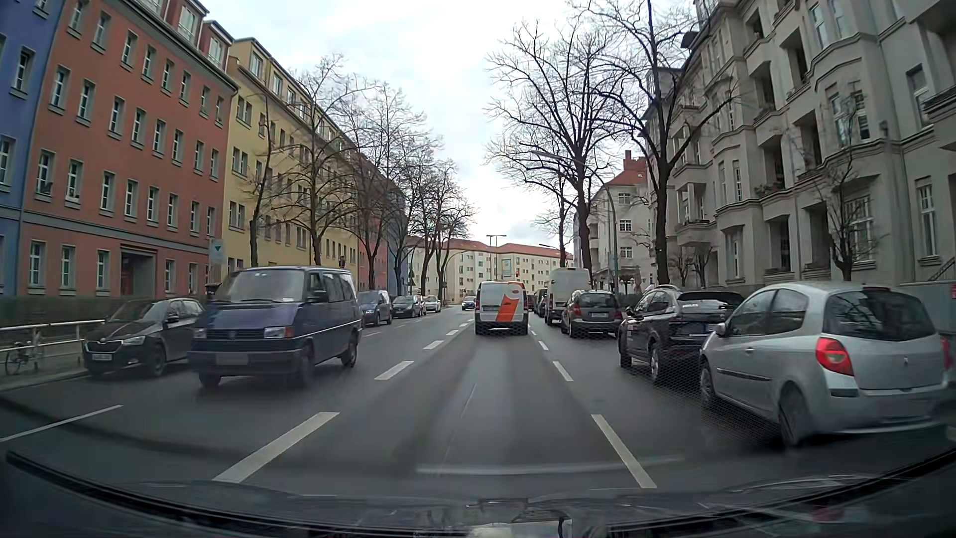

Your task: Follow the waypoints while adhering to traffic rules and regulations

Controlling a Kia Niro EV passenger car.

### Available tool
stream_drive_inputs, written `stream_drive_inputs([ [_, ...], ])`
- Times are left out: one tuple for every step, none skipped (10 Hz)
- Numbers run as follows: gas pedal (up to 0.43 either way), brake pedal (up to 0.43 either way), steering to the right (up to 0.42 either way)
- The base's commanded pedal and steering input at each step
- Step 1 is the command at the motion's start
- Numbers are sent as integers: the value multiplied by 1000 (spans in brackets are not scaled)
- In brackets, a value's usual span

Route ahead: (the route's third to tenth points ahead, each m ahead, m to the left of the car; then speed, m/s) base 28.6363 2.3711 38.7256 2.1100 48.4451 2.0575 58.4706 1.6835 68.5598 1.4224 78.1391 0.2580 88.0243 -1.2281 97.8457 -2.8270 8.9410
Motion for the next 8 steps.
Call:
stream_drive_inputs([
  [47,12,-4],
  [47,12,-4],
  [47,12,-3],
  [39,12,2],
  [28,12,4],
  [28,12,4],
  [28,12,5],
  [28,12,5],
])
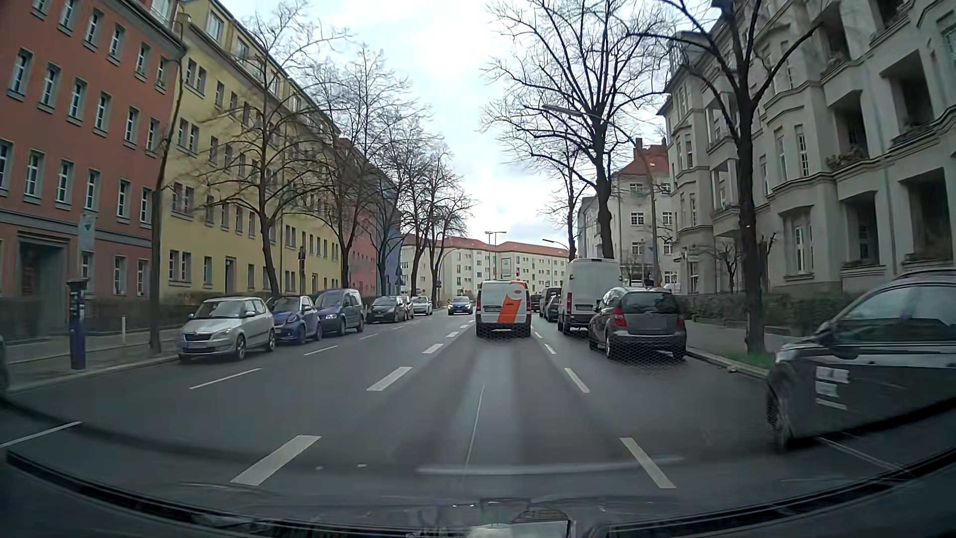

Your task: Follow the waypoints while adhering to traffic rules and regulations

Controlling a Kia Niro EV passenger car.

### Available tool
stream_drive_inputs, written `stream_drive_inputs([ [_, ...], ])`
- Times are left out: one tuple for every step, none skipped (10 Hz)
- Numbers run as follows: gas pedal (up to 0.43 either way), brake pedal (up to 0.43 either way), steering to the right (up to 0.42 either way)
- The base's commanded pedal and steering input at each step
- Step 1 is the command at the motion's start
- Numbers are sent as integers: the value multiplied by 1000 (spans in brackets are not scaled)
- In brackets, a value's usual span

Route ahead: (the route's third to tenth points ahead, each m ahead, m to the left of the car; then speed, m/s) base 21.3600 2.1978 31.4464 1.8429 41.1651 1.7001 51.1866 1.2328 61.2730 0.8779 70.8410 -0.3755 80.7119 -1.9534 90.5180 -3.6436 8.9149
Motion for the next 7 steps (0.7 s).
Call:
stream_drive_inputs([
  [28,12,5],
  [28,12,5],
  [28,12,7],
  [28,12,8],
  [39,12,8],
  [39,12,7],
  [39,12,8],
])
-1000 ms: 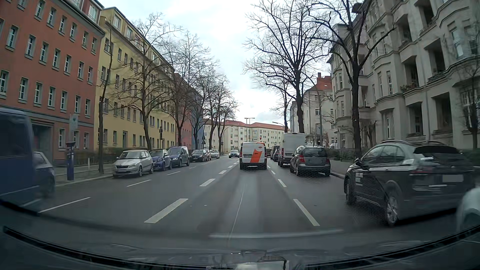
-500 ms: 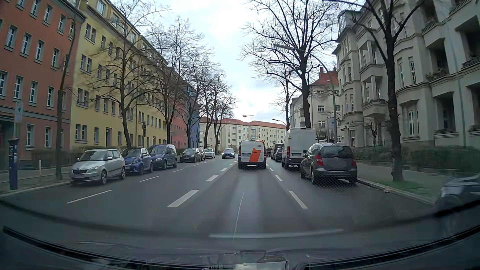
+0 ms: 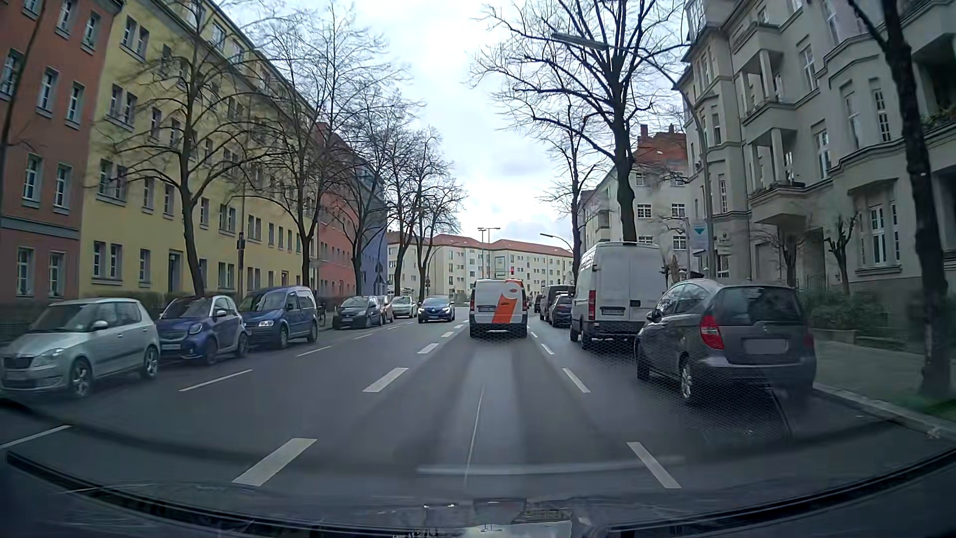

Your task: Follow the waypoints while adhering to traffic rules and regulations

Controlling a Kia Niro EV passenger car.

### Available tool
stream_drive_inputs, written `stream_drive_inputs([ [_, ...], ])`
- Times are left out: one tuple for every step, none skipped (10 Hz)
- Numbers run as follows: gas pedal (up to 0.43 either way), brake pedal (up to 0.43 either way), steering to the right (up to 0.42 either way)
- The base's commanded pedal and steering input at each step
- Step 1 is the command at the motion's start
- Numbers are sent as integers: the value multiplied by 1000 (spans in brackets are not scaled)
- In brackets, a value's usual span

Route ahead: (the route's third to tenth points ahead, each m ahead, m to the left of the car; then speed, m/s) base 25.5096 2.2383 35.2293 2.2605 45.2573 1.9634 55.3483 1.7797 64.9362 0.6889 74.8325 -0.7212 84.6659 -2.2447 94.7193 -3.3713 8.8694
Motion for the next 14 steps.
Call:
stream_drive_inputs([
  [39,12,7],
  [39,12,7],
  [39,12,7],
  [39,12,6],
  [39,12,6],
  [8,12,5],
  [0,12,3],
  [0,12,3],
  [0,12,3],
  [0,12,3],
  [0,12,3],
  [0,12,3],
  [0,12,0],
  [0,12,-6],
])
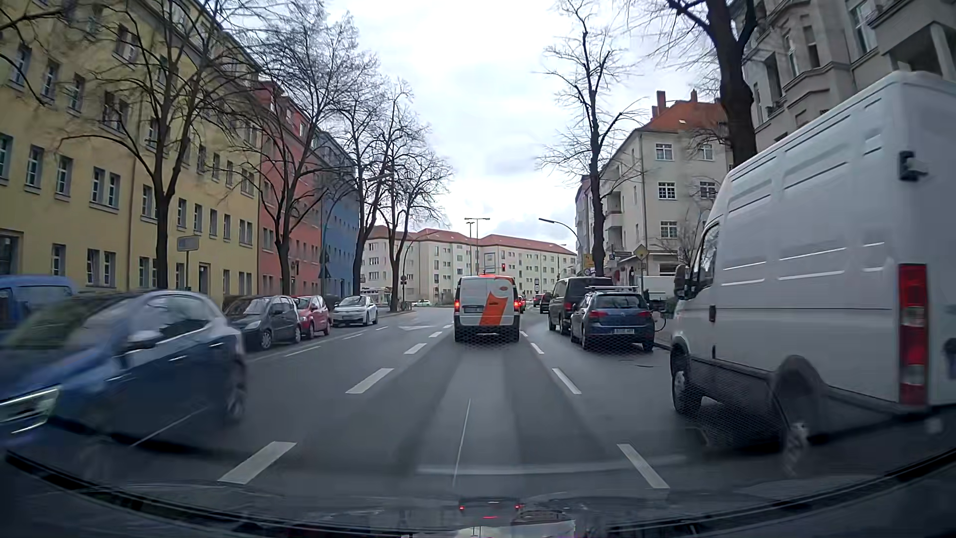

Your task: Follow the waypoints while adhering to traffic rules and regulations

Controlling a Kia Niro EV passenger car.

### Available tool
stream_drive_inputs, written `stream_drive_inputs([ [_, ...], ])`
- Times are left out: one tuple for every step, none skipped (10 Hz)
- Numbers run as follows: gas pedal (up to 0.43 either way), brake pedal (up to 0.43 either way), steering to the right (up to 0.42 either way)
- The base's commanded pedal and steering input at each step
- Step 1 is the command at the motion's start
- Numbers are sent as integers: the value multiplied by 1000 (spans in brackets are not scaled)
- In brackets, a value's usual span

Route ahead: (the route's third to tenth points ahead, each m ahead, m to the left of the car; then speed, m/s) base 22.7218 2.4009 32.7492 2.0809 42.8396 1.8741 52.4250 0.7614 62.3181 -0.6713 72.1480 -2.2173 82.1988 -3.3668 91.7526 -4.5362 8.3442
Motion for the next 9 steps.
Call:
stream_drive_inputs([
  [0,12,-5],
  [0,12,-5],
  [0,12,-5],
  [0,12,-5],
  [0,12,-5],
  [0,12,-5],
  [0,12,-4],
  [0,12,-4],
  [0,12,-3],
])
